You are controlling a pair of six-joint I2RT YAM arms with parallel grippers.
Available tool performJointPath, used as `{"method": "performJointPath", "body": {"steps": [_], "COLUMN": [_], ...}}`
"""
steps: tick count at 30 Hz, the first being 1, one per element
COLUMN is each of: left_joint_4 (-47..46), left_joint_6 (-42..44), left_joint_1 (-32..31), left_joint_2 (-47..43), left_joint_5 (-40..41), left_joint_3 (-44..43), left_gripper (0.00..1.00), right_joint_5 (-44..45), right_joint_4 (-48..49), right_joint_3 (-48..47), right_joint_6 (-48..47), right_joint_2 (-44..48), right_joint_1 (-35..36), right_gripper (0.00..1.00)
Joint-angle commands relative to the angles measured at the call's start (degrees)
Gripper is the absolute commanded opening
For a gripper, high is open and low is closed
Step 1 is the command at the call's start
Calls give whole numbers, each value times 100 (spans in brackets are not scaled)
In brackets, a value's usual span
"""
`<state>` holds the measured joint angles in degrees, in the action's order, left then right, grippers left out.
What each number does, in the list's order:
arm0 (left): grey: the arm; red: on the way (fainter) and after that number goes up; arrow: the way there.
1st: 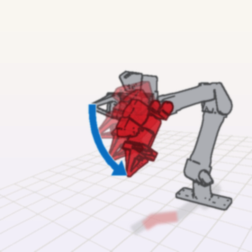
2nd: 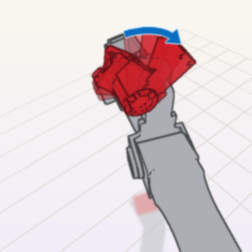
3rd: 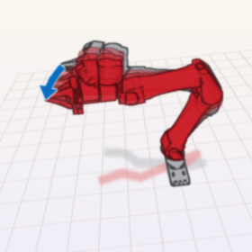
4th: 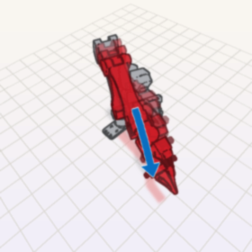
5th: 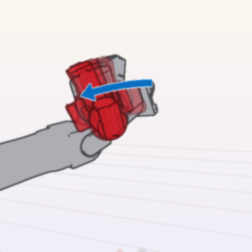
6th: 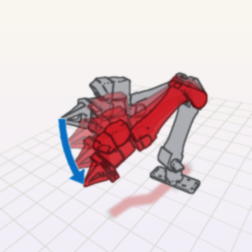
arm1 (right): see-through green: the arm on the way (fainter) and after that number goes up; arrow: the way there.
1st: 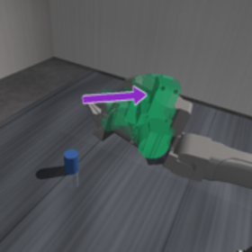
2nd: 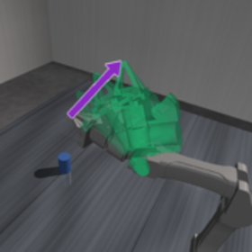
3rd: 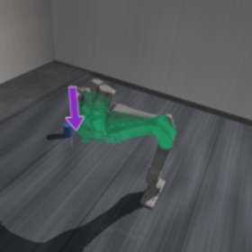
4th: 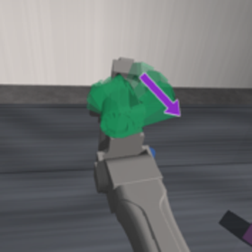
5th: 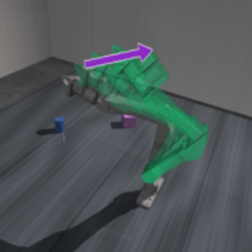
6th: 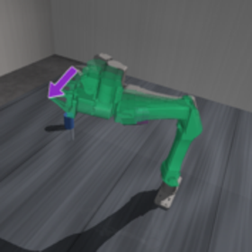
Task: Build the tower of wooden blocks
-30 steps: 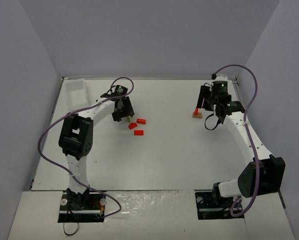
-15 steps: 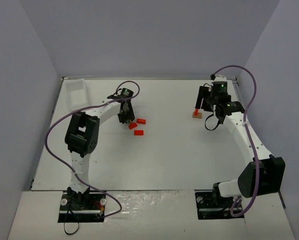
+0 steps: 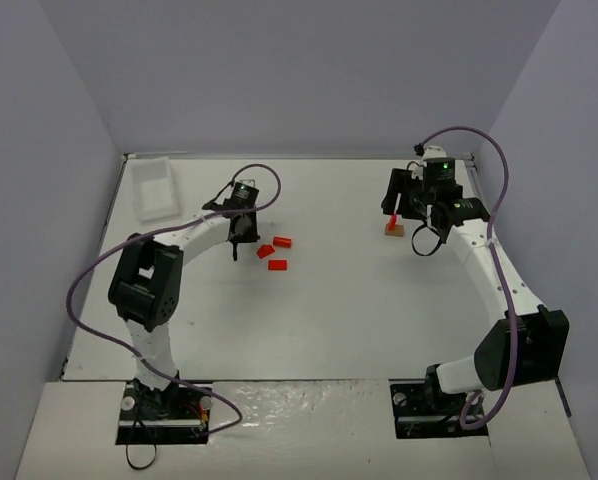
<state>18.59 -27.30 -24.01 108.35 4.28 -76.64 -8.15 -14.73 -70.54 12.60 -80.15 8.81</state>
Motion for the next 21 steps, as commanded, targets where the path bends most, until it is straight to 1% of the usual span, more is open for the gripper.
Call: {"method": "performJointPath", "body": {"steps": [1, 3, 5, 8, 10, 15, 21], "left_joint_4": [-2667, -3271, -3511, -3721, -3859, -4000, -4070], "left_joint_6": [1458, 2065, 2354, 2671, 2713, 2901, 2992], "left_joint_1": [-115, -165, -214, -312, -408, -612, -899], "left_joint_2": [-1575, -2253, -2581, -3062, -3294, -3766, -3951], "left_joint_5": [-378, -684, -1027, -1375, -1525, -1768, -1880], "left_joint_3": [1286, 1799, 2046, 2316, 2471, 2670, 2699], "left_gripper": [0, 0, 0, 0, 0, 0, 0], "right_joint_5": [-1446, -1983, -2361, -2802, -3108, -3422, -3481], "right_joint_4": [242, 240, 234, 251, 251, 251, 251], "right_joint_3": [-686, -978, -1316, -1680, -1939, -2360, -2598], "right_joint_6": [92, 77, 61, 72, 132, 207, 254], "right_joint_2": [-189, -416, -559, -848, -1007, -1351, -1604], "right_joint_1": [197, 419, 717, 1224, 1414, 1815, 2119], "right_gripper": [61, 61, 61, 61, 61, 60, 60]}}
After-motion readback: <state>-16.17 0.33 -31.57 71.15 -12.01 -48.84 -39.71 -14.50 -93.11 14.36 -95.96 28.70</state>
